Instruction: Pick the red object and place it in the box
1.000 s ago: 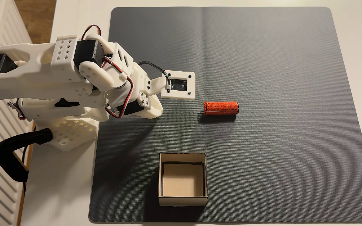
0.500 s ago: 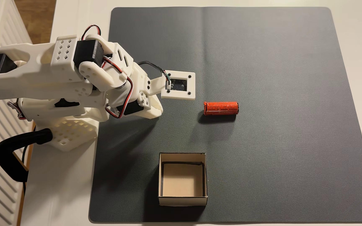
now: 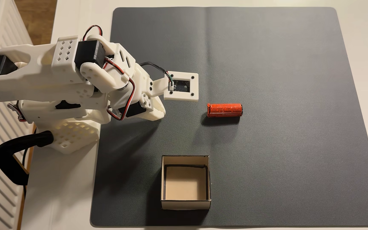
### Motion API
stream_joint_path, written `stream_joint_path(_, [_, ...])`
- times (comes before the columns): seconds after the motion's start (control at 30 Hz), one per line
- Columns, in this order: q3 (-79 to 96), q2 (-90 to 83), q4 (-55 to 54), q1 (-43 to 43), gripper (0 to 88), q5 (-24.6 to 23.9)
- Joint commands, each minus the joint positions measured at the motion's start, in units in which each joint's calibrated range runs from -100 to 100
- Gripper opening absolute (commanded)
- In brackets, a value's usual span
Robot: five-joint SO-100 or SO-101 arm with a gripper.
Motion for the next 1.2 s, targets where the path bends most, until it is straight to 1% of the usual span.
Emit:
stream_joint_path(0.0, [-6.60, 0.49, 3.02, -0.37, 0.7, 0.08])
stream_joint_path(0.1, [-11.32, 0.49, 4.77, -0.37, 0.7, 0.08])
stream_joint_path(0.3, [-19.39, 1.26, 3.98, -1.56, 0.7, -0.38])
stream_joint_path(0.5, [-19.93, 2.45, -2.14, -1.63, 0.8, -0.44])
stream_joint_path(0.63, [-21.11, 10.53, -8.08, -2.82, 1.3, -0.44])
stream_joint_path(0.8, [-27.64, 24.64, -15.42, -4.38, 2.2, -0.44])
stream_joint_path(0.87, [-30.73, 30.17, -18.22, -4.60, 6.4, -0.44])
stream_joint_path(1.0, [-36.26, 39.52, -19.88, -4.60, 19.3, -0.49])
stream_joint_path(1.1, [-38.07, 44.28, -20.41, -4.60, 28.0, -0.49])
stream_joint_path(1.17, [-37.26, 46.41, -23.90, -4.38, 32.2, -0.49])
